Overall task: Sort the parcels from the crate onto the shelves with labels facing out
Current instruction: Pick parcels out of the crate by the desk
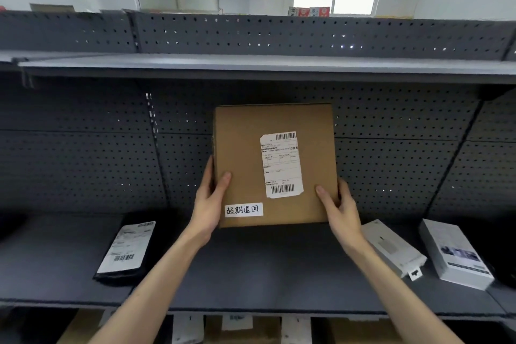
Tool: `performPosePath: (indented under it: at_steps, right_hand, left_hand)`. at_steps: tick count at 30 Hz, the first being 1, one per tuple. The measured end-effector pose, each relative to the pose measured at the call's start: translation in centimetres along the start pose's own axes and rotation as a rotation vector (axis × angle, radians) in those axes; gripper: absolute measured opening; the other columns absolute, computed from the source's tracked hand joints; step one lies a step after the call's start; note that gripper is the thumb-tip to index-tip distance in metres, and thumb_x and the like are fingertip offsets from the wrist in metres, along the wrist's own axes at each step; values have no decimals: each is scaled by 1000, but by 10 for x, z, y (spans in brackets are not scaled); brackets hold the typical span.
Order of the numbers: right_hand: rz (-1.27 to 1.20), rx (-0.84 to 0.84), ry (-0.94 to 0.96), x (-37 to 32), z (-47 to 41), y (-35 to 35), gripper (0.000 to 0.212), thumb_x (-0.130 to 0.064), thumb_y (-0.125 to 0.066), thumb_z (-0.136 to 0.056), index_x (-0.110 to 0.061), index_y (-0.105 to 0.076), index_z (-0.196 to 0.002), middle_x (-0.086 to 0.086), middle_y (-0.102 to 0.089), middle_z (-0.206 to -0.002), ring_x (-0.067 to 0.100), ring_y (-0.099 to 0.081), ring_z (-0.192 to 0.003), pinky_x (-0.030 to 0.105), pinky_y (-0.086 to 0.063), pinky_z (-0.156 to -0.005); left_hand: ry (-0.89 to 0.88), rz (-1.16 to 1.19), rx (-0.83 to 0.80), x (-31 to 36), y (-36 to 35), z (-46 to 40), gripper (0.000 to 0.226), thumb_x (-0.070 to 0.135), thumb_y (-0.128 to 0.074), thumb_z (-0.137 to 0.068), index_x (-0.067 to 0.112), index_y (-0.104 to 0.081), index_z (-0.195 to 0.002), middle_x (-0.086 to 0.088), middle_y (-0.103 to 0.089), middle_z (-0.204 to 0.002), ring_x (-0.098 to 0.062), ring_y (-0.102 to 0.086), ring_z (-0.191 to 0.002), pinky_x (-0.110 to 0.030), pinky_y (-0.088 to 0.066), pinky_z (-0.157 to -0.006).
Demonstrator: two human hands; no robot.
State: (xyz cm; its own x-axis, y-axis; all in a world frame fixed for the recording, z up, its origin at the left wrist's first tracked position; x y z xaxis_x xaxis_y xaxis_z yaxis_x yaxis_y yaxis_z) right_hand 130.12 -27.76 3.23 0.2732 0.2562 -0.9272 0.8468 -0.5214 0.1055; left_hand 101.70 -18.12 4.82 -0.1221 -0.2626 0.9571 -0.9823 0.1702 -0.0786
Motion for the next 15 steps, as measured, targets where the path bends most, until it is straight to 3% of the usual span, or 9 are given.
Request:
performPosePath:
  at_steps: [3, 7, 10, 13, 15]
  right_hand:
    - [44, 32, -13, -3, 7, 10, 51, -34, -63, -94, -21, -44, -139, -24, -58, -115, -17, -57, -100, 7, -49, -82]
    - [85, 117, -47, -3, 25, 49, 55, -37, -62, -94, -21, -40, -142, -15, -59, -123, -6, -57, -110, 14, -51, -86]
    - [66, 206, -76, -4, 48, 96, 54, -35, -61, -95, -21, -39, -143, -15, -59, -126, -2, -58, -113, 16, -53, -86]
    - [116, 308, -95, -11, 74, 154, 46, -35, -59, -96, -23, -44, -138, -15, -60, -124, -3, -60, -110, 11, -52, -77]
    - [177, 390, -96, -14, 95, 198, 44, -38, -58, -96, -27, -46, -136, -17, -60, -125, 0, -59, -112, 15, -52, -81]
  left_hand:
    - [-2, 9, -45, 0, -7, -2, 66, 42, -57, -98, 39, -26, -156, 18, -53, -143, 8, -57, -118, -15, -46, -97]
    - [9, 16, -155, -7, -45, -3, 64, 45, -57, -97, 44, -28, -154, 18, -54, -143, 0, -56, -124, -30, -44, -109]
    - [32, 34, -282, -14, -96, 3, 65, 48, -57, -97, 44, -27, -154, 19, -53, -144, 0, -55, -126, -32, -43, -111]
    - [46, 55, -402, -17, -159, 17, 67, 50, -57, -96, 44, -26, -155, 19, -50, -147, 1, -52, -129, -33, -40, -114]
    - [45, 68, -485, -16, -206, 29, 67, 49, -56, -96, 42, -26, -156, 19, -48, -148, 1, -50, -130, -32, -38, -116]
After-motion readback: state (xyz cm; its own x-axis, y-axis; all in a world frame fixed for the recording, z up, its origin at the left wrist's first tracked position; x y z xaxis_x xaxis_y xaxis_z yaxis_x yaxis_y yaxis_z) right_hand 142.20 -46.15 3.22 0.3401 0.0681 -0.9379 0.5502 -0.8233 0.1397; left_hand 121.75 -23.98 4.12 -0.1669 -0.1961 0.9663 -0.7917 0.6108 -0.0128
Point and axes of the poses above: each hand's wrist, its own z-axis away from the middle knuckle, its own y-axis out of the back of the hand, x = y × z, the point moved 9 cm from there along -z, towards the middle knuckle
